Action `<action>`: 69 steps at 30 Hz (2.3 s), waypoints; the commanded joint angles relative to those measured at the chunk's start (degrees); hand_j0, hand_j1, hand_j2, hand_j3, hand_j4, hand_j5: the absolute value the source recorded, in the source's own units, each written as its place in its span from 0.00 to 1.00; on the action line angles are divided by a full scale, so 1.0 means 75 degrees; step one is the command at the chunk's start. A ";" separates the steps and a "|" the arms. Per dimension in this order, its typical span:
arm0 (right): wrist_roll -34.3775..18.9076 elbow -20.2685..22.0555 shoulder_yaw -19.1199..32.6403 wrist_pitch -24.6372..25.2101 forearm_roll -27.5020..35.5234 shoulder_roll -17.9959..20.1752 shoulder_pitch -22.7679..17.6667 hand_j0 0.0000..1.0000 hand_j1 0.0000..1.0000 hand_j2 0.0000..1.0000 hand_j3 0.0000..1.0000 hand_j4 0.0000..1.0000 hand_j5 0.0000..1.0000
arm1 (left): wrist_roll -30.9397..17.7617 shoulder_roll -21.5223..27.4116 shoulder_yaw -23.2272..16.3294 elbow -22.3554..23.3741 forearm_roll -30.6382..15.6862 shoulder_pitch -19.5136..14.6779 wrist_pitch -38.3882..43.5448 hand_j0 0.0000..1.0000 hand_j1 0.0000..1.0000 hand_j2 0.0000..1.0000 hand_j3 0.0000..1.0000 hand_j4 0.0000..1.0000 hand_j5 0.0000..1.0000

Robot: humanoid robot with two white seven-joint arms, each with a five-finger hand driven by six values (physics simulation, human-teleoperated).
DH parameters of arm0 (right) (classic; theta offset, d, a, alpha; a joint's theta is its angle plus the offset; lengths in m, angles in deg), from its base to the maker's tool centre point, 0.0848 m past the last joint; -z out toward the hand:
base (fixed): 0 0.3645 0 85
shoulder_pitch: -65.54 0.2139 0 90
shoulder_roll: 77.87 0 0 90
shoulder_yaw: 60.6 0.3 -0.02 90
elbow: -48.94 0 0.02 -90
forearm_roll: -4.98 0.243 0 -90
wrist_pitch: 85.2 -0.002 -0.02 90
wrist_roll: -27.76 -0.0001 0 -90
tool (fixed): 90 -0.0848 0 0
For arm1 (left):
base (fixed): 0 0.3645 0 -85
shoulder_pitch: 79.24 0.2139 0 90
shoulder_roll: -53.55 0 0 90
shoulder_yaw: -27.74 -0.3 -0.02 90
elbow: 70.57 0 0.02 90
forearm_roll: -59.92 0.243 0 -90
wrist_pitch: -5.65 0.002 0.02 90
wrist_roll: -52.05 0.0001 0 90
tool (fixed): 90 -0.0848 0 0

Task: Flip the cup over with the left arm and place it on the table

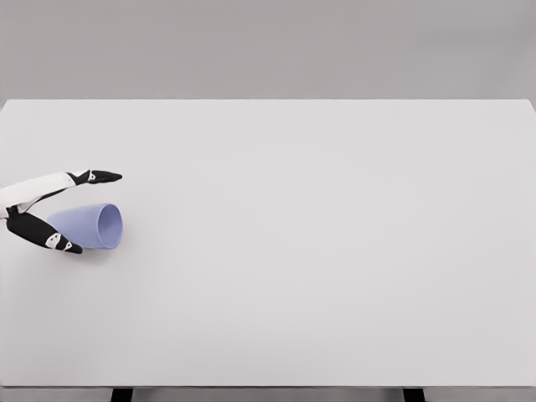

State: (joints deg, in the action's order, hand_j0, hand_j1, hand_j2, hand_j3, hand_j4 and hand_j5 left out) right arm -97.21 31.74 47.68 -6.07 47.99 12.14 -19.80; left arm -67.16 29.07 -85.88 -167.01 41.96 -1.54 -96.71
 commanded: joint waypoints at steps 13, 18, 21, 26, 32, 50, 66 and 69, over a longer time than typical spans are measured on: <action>-0.0003 0.0008 0.0000 -0.0004 -0.0004 -0.0001 0.0011 1.00 1.00 1.00 1.00 1.00 1.00 | 0.0051 -0.0462 -0.0039 0.0179 0.0297 0.0000 0.0570 1.00 1.00 1.00 1.00 1.00 1.00; -0.0003 0.0008 0.0000 -0.0004 -0.0004 -0.0001 0.0000 1.00 1.00 1.00 1.00 1.00 1.00 | 0.0074 -0.0580 -0.0039 0.0191 0.0344 0.0012 0.0734 1.00 1.00 1.00 1.00 1.00 1.00; -0.0003 -0.0004 0.0000 -0.0004 -0.0004 -0.0001 0.0012 1.00 1.00 1.00 1.00 1.00 1.00 | 0.0215 -0.0615 -0.0062 0.0273 0.0461 0.0023 0.0757 1.00 1.00 1.00 1.00 1.00 1.00; -0.0003 -0.0004 0.0000 -0.0004 -0.0004 -0.0001 0.0012 1.00 1.00 1.00 1.00 1.00 1.00 | 0.0356 -0.0662 -0.0226 0.0437 0.0508 0.0023 0.0792 1.00 1.00 1.00 1.00 1.00 1.00; -0.0003 0.0008 0.0000 -0.0004 -0.0004 -0.0001 0.0012 1.00 1.00 1.00 1.00 1.00 1.00 | 0.0367 -0.0685 -0.0320 0.0449 0.0567 0.0012 0.1015 1.00 1.00 1.00 1.00 1.00 1.00; -0.0003 -0.0004 0.0000 -0.0004 -0.0004 -0.0001 0.0012 1.00 1.00 1.00 1.00 1.00 1.00 | 0.0695 -0.0767 -0.0554 0.0425 0.0672 0.0059 0.1156 0.64 0.64 0.64 0.64 0.64 0.64; -0.0003 0.0007 0.0000 -0.0004 -0.0004 -0.0001 0.0011 1.00 1.00 1.00 1.00 1.00 1.00 | 0.1235 -0.0720 -0.0437 0.0050 0.0005 0.0082 -0.0192 0.60 0.60 0.60 0.60 0.60 0.60; -0.0003 0.0007 0.0000 -0.0004 -0.0004 -0.0001 0.0000 1.00 1.00 1.00 1.00 1.00 1.00 | 0.1235 -0.0720 -0.0437 0.0062 -0.0277 0.0082 -0.0777 0.60 0.60 0.60 0.60 0.60 0.60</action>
State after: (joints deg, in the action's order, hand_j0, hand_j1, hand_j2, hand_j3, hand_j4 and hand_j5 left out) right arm -97.21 31.75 47.68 -6.07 47.99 12.14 -19.80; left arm -58.12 23.58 -89.20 -166.52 41.42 -0.93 -100.07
